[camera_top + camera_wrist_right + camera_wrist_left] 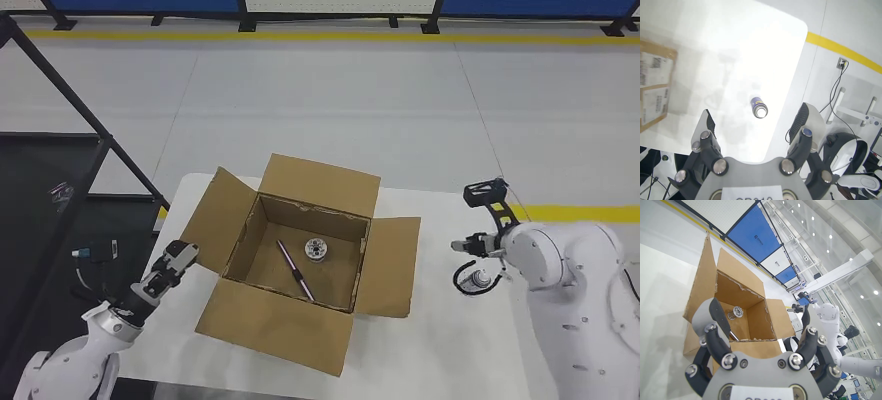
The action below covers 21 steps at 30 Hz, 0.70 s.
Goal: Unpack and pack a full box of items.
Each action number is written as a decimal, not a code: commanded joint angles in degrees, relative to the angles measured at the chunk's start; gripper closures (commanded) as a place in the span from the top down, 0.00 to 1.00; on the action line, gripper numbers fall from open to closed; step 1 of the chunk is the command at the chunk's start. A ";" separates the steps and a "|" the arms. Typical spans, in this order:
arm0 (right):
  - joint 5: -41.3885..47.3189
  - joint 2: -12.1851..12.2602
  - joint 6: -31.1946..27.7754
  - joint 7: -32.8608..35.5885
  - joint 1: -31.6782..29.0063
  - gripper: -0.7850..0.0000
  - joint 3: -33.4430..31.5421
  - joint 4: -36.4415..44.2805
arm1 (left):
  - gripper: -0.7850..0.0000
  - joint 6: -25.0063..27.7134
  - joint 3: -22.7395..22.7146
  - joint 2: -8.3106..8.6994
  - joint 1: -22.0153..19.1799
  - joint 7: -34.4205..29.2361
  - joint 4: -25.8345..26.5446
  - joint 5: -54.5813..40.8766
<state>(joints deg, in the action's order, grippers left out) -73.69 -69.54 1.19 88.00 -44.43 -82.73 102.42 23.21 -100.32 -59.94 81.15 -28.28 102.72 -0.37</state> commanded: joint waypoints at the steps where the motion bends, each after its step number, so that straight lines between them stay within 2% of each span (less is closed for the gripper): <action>1: -0.94 -0.39 5.02 0.00 0.07 1.00 2.88 3.69 | 1.00 0.13 -0.97 0.04 0.36 0.52 -0.24 -0.52; 4: -1.29 -1.29 8.35 -2.00 1.40 1.00 9.01 5.55 | 1.00 0.37 -2.81 0.08 1.22 1.59 -0.60 -1.47; 8: -0.11 -2.91 11.34 -4.94 5.11 1.00 17.72 2.88 | 1.00 0.76 -4.65 0.11 2.67 2.32 -0.40 -2.34; 13: 0.00 -4.90 9.00 -3.63 11.84 1.00 27.02 -3.79 | 1.00 0.93 -5.44 0.09 3.74 2.63 0.33 -2.69; 21: 0.00 -4.90 9.00 -3.63 11.84 1.00 27.02 -3.79 | 1.00 0.93 -5.44 0.09 3.74 2.63 0.33 -2.69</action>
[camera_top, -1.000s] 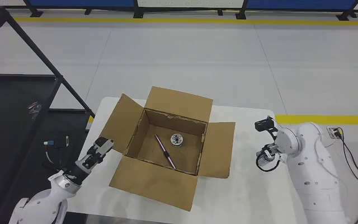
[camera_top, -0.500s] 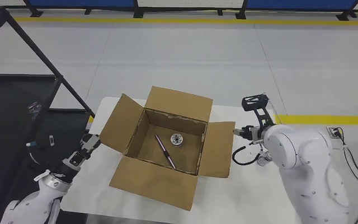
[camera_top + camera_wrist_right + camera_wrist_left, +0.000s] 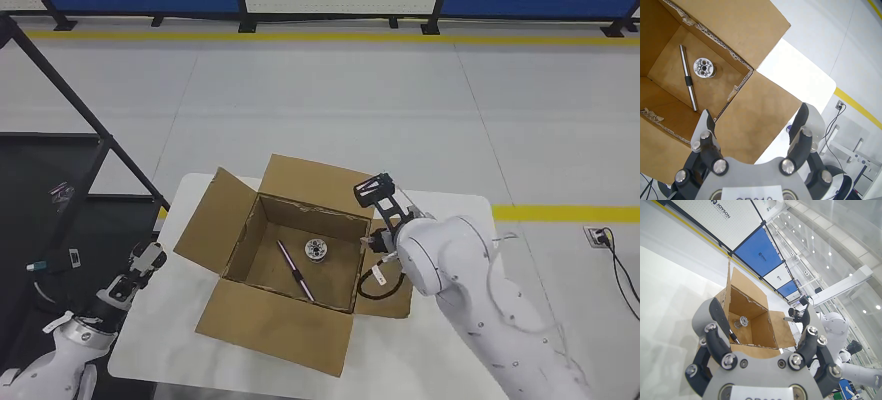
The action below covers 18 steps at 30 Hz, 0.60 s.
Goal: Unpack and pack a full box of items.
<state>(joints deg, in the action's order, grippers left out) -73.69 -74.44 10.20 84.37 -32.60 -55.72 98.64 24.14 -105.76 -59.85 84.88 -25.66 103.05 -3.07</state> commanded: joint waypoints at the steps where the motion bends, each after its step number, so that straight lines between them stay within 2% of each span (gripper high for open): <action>1: 0.00 0.00 0.00 0.00 0.01 1.00 0.01 0.00 | 1.00 0.00 0.00 0.00 0.00 0.00 0.00 0.00; 9: 0.00 0.00 0.00 0.00 0.01 1.00 0.01 0.00 | 1.00 0.00 0.00 0.00 0.00 0.00 0.00 0.00; 13: 2.80 -0.70 -2.66 -8.14 -0.41 1.00 1.98 -3.28 | 1.00 0.00 0.00 0.00 0.00 0.00 0.00 0.00; 18: 8.18 -3.53 -7.00 -14.73 5.75 1.00 9.03 -12.45 | 1.00 0.00 0.00 0.00 0.00 0.00 0.00 0.00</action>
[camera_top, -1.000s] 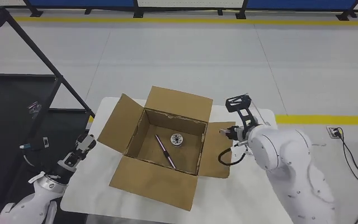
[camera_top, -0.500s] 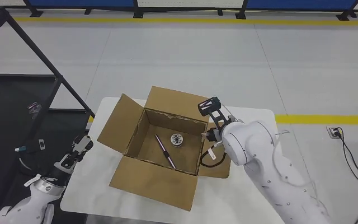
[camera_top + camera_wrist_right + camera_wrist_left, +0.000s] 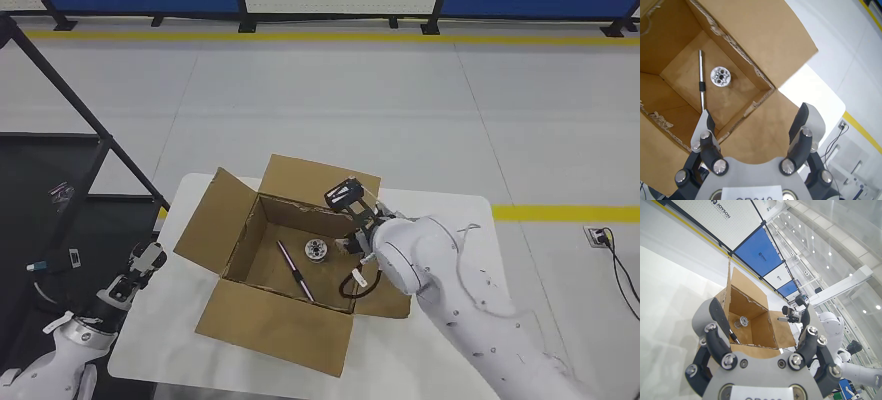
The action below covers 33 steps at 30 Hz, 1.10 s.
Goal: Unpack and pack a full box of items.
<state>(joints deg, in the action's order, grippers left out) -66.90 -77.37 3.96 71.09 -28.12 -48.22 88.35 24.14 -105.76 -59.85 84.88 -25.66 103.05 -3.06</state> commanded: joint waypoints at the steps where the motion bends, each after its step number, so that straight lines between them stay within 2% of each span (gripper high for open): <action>1: 2.54 -1.34 -1.68 -2.45 2.84 1.00 3.12 -4.68 | 1.00 0.00 0.00 0.00 0.00 0.00 0.00 0.00; 8: 12.82 -8.36 -8.85 -6.87 13.26 1.00 14.47 -24.98 | 1.00 0.00 0.00 0.00 0.00 0.00 0.00 0.00; 11: 17.00 -11.14 -13.11 -10.21 15.66 1.00 17.13 -33.11 | 1.00 0.00 0.00 0.00 0.00 0.00 0.00 0.00; 14: 18.69 -13.71 -14.26 -12.79 17.06 1.00 19.42 -39.75 | 1.00 0.00 0.00 0.00 0.00 0.00 0.00 0.00; 19: 20.12 -17.44 -13.22 -17.12 18.04 1.00 21.68 -49.82 | 1.00 0.00 0.00 0.00 0.00 0.00 0.00 0.00; 25: 23.50 -20.70 -12.81 -21.67 18.11 1.00 21.65 -59.96 | 1.00 0.00 0.00 0.00 0.00 0.00 0.00 0.00; 33: 26.16 -23.83 -10.98 -27.18 18.09 1.00 20.82 -67.39 | 1.00 -0.79 -0.68 -0.04 0.26 1.37 -0.18 0.89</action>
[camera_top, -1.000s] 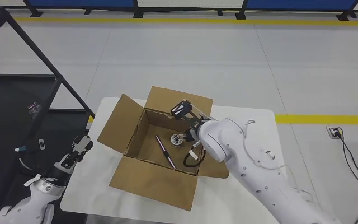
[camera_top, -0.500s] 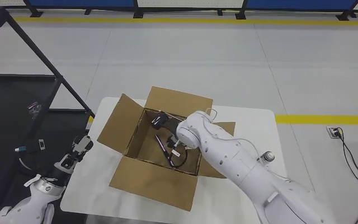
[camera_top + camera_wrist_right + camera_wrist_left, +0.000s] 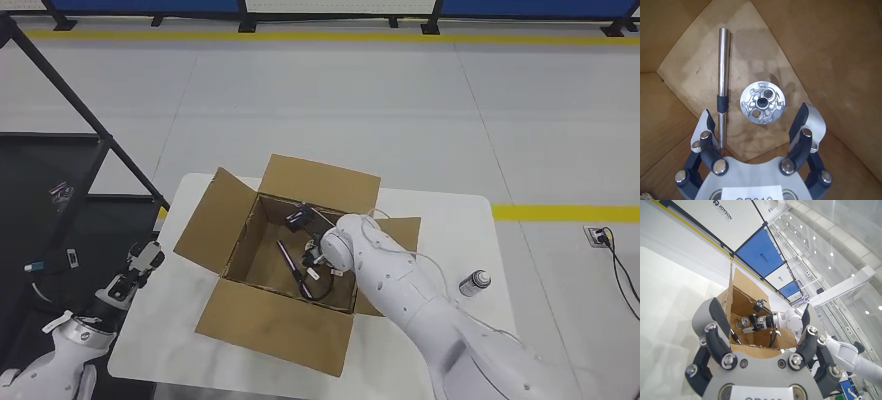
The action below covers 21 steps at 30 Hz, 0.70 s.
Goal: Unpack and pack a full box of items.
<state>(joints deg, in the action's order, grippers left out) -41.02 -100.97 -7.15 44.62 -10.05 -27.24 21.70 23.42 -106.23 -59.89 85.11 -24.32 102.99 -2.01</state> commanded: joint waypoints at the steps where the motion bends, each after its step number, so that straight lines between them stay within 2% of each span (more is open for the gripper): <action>1: 0.42 -0.52 0.26 -1.24 -0.01 1.00 -0.24 -1.51 | 1.00 -0.09 -0.45 0.02 0.10 0.07 -0.21 -0.22; 3: 0.65 -1.09 0.86 -2.21 0.01 1.00 -0.41 -2.77 | 1.00 -0.14 -0.80 0.02 0.25 0.07 -0.28 -0.40; 4: 0.70 -1.36 0.90 -2.51 0.01 0.94 -0.45 -3.35 | 1.00 -0.11 -0.91 0.03 0.35 -0.01 -0.25 -0.48; 5: 0.93 -1.61 1.21 -2.81 0.04 0.87 -0.60 -4.01 | 1.00 -0.08 -0.99 0.03 0.43 -0.07 -0.20 -0.54; 7: 0.95 -2.09 1.80 -3.34 0.15 0.60 -0.71 -5.05 | 1.00 -0.12 -1.01 0.00 0.63 0.02 -0.04 -0.63; 8: 0.99 -2.32 1.89 -3.57 0.17 0.50 -0.78 -5.43 | 1.00 -0.11 -0.96 -0.01 0.72 0.02 0.11 -0.55; 14: 0.65 -3.30 1.71 -5.00 0.89 0.25 -1.11 -7.41 | 1.00 -0.25 -0.41 -0.07 0.70 -0.10 0.50 -0.29; 16: 0.19 -3.52 1.08 -5.36 1.17 0.05 -1.09 -7.54 | 1.00 -0.34 -0.25 -0.06 0.53 -0.30 0.48 -0.19; 17: 0.04 -3.59 0.71 -5.66 1.39 0.00 -1.15 -7.63 | 1.00 -0.38 -0.16 -0.06 0.41 -0.39 0.47 -0.12; 21: -0.64 -3.57 -3.38 -6.90 2.38 0.00 -1.38 -7.63 | 1.00 -0.70 0.08 -0.04 -0.05 -0.69 0.39 0.18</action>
<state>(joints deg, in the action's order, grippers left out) -41.52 -104.61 -9.42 38.07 -7.93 -28.55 14.13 22.77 -106.19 -59.94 85.15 -24.99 103.39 -1.87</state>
